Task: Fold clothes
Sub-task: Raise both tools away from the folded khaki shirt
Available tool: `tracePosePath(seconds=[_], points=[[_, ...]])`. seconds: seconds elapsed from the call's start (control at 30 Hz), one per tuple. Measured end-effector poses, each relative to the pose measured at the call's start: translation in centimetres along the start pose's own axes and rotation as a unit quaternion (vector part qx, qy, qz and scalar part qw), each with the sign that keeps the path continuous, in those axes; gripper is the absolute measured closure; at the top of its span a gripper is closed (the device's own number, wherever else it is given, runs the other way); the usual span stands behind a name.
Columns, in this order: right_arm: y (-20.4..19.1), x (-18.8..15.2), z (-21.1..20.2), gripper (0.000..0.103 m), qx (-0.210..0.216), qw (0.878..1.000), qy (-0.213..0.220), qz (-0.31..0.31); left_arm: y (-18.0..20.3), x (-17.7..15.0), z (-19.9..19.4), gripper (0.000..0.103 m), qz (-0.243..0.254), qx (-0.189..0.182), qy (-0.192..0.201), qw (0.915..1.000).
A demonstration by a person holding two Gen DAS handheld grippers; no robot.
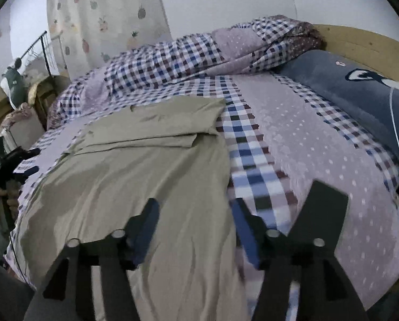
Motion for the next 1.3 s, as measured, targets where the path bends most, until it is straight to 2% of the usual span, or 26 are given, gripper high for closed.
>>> tracePosePath(seconds=[0.1,0.2,0.33,0.47,0.63,0.73,1.0,1.3], points=[[0.2,-2.2,-1.1,0.034,-0.002,1.0,0.019,0.011,-1.0,-2.5,-4.4,0.018,-0.013,0.008,0.023,0.9996],[-0.8,-2.8,-1.8,0.032,0.007,1.0,0.029,0.0,-2.7,-5.2,-8.2,0.018,-0.043,0.022,0.031,0.9984],[-3.5,-3.4,-3.3,0.029,0.025,0.997,0.057,-0.046,-5.1,-8.8,-12.3,0.018,-0.088,0.051,0.037,0.9941],[-5.9,-4.4,-4.0,0.026,0.03,0.994,0.065,-0.085,-5.9,-11.4,-14.5,0.018,-0.091,0.083,0.032,0.9919],[-6.8,-5.8,-3.1,0.021,-0.03,0.991,0.055,-0.119,-5.4,-13.9,-15.4,0.018,-0.059,0.112,0.003,0.9919],[-6.8,-6.3,-2.7,0.02,-0.047,0.99,0.042,-0.123,-5.1,-15.2,-15.2,0.018,-0.053,0.117,-0.021,0.9915],[-6.4,-6.1,-2.8,0.018,-0.041,0.992,0.035,-0.113,-3.9,-17.6,-14.9,0.018,-0.039,0.127,-0.056,0.9896],[-6.3,-5.7,-2.2,0.017,-0.028,0.994,0.028,-0.099,-4.9,-19.2,-15.5,0.018,-0.081,0.125,-0.069,0.9864]])
Point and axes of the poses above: each gripper's, at about its wrist camera, not at the fingertips, and z roughly the way its jaws point, y to its right, x to its top, the point moved 8 cm from there along z, roughly the way its jaws point, and after that the axes turned 13 degrees about z, right-handed, at the moved point
